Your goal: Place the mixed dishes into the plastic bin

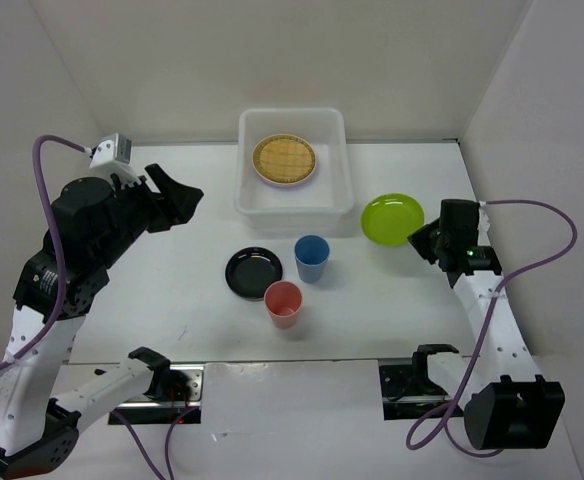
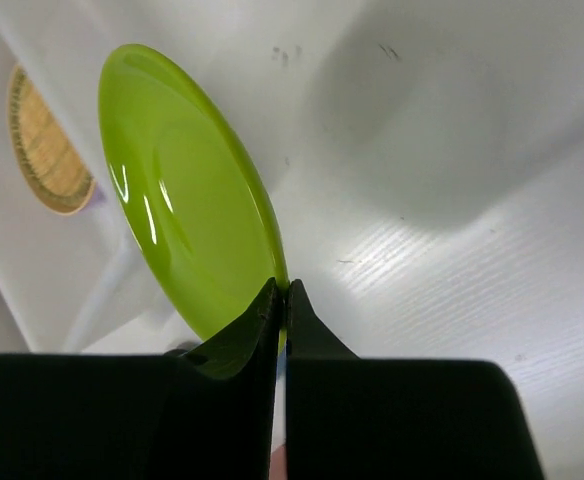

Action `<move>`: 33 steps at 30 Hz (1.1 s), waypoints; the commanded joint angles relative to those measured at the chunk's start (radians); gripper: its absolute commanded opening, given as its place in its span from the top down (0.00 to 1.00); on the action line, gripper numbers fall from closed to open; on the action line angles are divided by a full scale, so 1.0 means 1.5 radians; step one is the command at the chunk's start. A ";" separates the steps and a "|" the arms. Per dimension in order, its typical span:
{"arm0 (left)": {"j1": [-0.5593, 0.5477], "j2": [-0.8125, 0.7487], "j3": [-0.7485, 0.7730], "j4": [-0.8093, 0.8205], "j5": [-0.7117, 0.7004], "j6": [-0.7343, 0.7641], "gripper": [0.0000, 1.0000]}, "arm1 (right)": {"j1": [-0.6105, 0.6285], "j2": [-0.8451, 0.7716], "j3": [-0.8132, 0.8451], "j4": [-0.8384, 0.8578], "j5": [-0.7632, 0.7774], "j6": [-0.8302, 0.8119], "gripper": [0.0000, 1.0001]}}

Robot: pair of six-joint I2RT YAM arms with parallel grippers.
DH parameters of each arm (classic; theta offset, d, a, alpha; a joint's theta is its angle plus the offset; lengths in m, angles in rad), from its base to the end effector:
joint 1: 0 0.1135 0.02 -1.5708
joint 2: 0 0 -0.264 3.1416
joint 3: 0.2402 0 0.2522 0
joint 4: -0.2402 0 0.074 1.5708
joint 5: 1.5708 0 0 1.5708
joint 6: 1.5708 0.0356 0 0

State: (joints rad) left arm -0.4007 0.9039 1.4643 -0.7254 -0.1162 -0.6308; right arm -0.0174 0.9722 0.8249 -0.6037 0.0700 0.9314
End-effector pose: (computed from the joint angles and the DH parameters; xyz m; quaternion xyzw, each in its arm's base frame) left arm 0.1307 -0.0509 0.4840 -0.1247 0.7523 -0.2797 0.5832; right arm 0.2023 -0.0060 0.2803 0.4311 0.8090 0.1469 0.3716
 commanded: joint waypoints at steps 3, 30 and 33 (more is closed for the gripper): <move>-0.001 -0.001 0.017 0.030 0.015 0.012 0.29 | 0.001 0.007 0.111 0.010 -0.029 -0.052 1.00; 0.005 0.005 -0.010 0.023 0.027 -0.001 0.29 | 0.247 0.631 0.551 0.270 -0.108 -0.054 1.00; 0.005 0.005 -0.010 0.023 0.034 -0.001 0.29 | 0.247 0.688 0.604 0.262 -0.102 -0.054 1.00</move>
State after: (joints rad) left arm -0.3977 0.9203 1.4502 -0.7246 -0.0879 -0.6323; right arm 0.3534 1.9610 1.6287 -0.2790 -0.0986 0.8616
